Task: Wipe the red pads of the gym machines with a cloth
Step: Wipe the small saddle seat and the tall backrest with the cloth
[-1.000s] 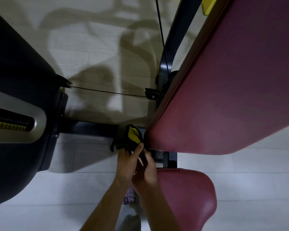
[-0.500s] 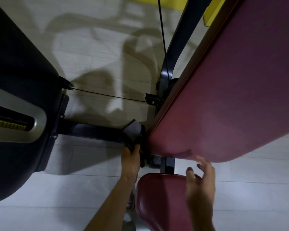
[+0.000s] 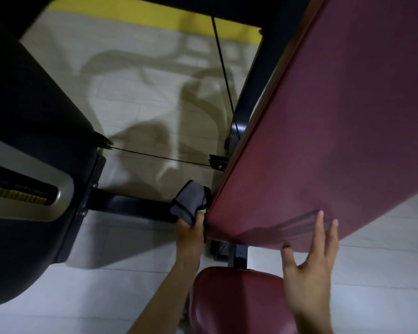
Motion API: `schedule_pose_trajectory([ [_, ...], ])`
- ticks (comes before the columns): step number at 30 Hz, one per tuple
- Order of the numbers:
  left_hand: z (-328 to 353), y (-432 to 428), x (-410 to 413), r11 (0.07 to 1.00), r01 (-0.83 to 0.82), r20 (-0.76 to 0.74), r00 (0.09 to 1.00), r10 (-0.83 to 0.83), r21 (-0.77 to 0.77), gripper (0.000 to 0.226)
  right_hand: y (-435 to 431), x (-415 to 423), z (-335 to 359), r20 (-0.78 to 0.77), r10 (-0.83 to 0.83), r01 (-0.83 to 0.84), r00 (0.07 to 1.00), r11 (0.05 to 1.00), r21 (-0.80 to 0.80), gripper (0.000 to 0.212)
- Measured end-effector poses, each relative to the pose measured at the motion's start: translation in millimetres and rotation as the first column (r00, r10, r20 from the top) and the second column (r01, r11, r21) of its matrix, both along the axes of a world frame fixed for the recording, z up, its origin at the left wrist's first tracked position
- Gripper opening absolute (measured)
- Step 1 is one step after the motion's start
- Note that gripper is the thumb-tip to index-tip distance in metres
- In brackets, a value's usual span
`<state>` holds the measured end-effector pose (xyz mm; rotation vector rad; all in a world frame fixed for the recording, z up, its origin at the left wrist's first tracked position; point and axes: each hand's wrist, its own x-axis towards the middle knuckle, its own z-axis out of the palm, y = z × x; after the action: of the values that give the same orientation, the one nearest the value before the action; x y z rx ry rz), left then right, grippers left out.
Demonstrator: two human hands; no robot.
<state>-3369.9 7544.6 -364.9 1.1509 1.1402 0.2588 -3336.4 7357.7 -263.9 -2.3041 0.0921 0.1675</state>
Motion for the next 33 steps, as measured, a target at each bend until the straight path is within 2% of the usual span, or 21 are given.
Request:
schedule_pose_trajectory([
  [2, 33.0, 0.9, 8.2, 0.999, -0.042, 0.119, 0.992, 0.041, 0.001, 0.007, 1.2, 3.2, 9.7, -0.025, 0.030, -0.030, 0.999, 1.000, -0.003, 0.095],
  [5, 69.8, 9.9, 17.7, 0.994, 0.061, 0.253, 0.964, -0.081, 0.085, 0.006, 0.5, 6.5, 22.8, -0.008, 0.029, -0.029, 1.000, 1.000, -0.005, 0.095],
  [7, 72.1, 15.1, 18.6, 0.985, 0.101, 0.249, 0.959, -0.133, 0.138, 0.011, 1.3, 10.7, 32.8, 0.045, 0.038, -0.037, 0.998, 0.999, -0.007, 0.096],
  [8, 69.3, 15.1, 17.7, 0.989, 0.085, 0.238, 0.965, -0.112, 0.119, 0.006, 1.8, 13.0, 37.4, 0.063, 0.042, -0.042, 0.997, 0.999, -0.004, 0.096],
  [11, 41.2, 12.1, 4.1, 0.999, -0.006, 0.105, 0.994, 0.011, -0.046, 0.025, 1.9, 17.4, 48.6, 0.082, 0.058, -0.059, 0.995, 0.998, 0.020, 0.094],
  [14, 3.0, 8.5, -8.3, 0.998, 0.008, 0.003, 1.000, -0.008, -0.061, 0.042, -5.0, 22.6, 49.7, 0.114, 0.088, -0.088, 0.990, 0.996, -0.006, 0.093],
  [16, 7.6, 6.0, -6.7, 0.996, 0.046, -0.007, 0.999, -0.047, -0.078, 0.033, -10.1, 27.2, 48.5, 0.103, 0.113, -0.107, 0.988, 0.993, -0.058, 0.095],
  [18, 25.0, 2.6, 2.1, 0.998, 0.024, 0.029, 0.999, -0.022, -0.055, 0.015, -12.0, 29.2, 49.7, 0.080, 0.129, -0.121, 0.988, 0.988, -0.093, 0.097],
  [20, 41.7, -0.9, 10.1, 0.998, -0.027, 0.041, 0.999, 0.030, -0.059, 0.009, -11.4, 28.9, 54.1, 0.069, 0.148, -0.139, 0.987, 0.983, -0.122, 0.099],
  [22, 65.1, -3.0, 20.0, 0.995, -0.069, 0.037, 0.997, 0.072, -0.071, 0.014, -10.8, 29.8, 62.9, 0.086, 0.161, -0.146, 0.983, 0.977, -0.154, 0.100],
  [24, 105.7, -3.2, 36.8, 0.989, -0.114, 0.125, 0.984, 0.125, -0.090, 0.007, -9.4, 34.8, 78.8, 0.112, 0.148, -0.130, 0.983, 0.979, -0.154, 0.101],
  [26, 150.1, 0.0, 60.3, 0.983, -0.171, 0.230, 0.956, 0.183, -0.074, 0.029, -5.5, 42.5, 100.4, 0.124, 0.135, -0.116, 0.983, 0.981, -0.153, 0.099],
  [27, 174.1, 2.9, 73.3, 0.978, -0.192, 0.282, 0.937, 0.206, -0.077, 0.034, -2.8, 47.5, 113.0, 0.140, 0.136, -0.114, 0.981, 0.982, -0.154, 0.098],
  [30, 233.1, 14.8, 100.3, 0.986, -0.142, 0.356, 0.920, 0.163, -0.082, 0.011, 7.0, 64.7, 152.6, 0.218, 0.142, -0.113, 0.965, 0.983, -0.142, 0.094],
  [32, 252.4, 21.0, 113.8, 0.999, -0.014, 0.392, 0.919, 0.029, -0.040, 0.029, 12.6, 78.1, 175.8, 0.276, 0.136, -0.097, 0.951, 0.984, -0.152, 0.094],
  [33, 255.8, 21.3, 115.3, 0.999, 0.043, 0.394, 0.918, -0.045, 0.016, 0.027, 15.2, 83.6, 184.8, 0.284, 0.139, -0.092, 0.949, 0.981, -0.172, 0.095],
])
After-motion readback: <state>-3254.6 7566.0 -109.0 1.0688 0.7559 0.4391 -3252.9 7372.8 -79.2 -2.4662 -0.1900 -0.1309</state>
